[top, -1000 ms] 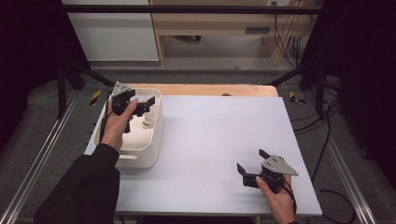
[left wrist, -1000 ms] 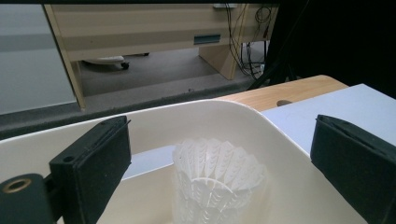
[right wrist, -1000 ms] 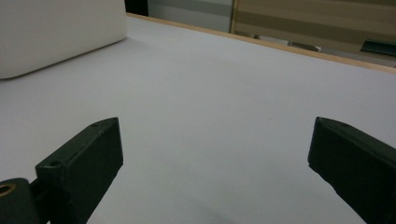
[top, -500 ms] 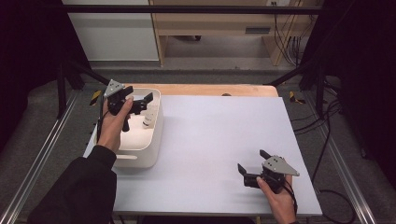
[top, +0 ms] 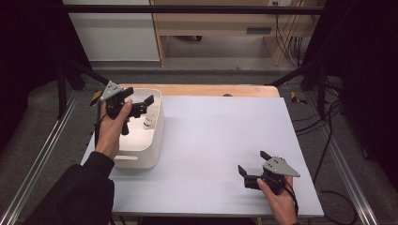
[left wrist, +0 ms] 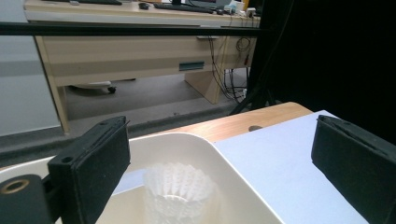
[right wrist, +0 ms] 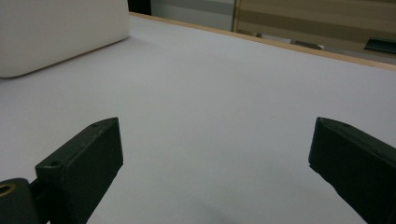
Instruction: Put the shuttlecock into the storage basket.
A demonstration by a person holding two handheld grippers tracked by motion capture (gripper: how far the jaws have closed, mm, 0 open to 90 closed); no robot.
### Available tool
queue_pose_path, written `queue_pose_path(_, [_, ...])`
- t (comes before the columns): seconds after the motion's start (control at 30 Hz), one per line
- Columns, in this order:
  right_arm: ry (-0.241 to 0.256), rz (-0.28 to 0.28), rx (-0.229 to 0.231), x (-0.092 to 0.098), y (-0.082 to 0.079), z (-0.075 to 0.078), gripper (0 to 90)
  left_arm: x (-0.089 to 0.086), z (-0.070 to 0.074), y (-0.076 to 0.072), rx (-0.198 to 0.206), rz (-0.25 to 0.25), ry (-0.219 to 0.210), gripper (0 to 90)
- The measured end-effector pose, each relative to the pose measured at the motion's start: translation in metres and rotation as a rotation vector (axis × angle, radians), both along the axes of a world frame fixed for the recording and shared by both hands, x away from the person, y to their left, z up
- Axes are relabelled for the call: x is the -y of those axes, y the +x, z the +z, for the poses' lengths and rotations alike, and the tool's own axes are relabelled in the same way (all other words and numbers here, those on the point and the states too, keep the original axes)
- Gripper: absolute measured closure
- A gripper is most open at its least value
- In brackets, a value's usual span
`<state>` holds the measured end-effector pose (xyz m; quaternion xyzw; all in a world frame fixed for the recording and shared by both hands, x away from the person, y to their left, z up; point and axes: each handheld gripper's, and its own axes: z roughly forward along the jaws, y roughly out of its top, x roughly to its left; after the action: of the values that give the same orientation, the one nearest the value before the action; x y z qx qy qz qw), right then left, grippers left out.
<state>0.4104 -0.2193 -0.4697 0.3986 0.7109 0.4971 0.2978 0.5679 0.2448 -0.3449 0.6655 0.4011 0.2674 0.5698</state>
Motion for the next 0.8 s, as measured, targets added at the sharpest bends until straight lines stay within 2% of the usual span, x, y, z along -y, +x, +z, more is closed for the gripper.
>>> queue_pose_path(0.23, [0.004,-0.002,-0.002,-0.001,-0.001,0.0,3.1,0.005,0.008,-0.011,-0.014,-0.038,-0.016,4.1])
queue_pose_path(0.8, [0.001,-0.006,-0.007,-0.001,-0.001,0.0,3.0,0.025,0.02,-0.036,0.004,-0.133,-0.014,3.8])
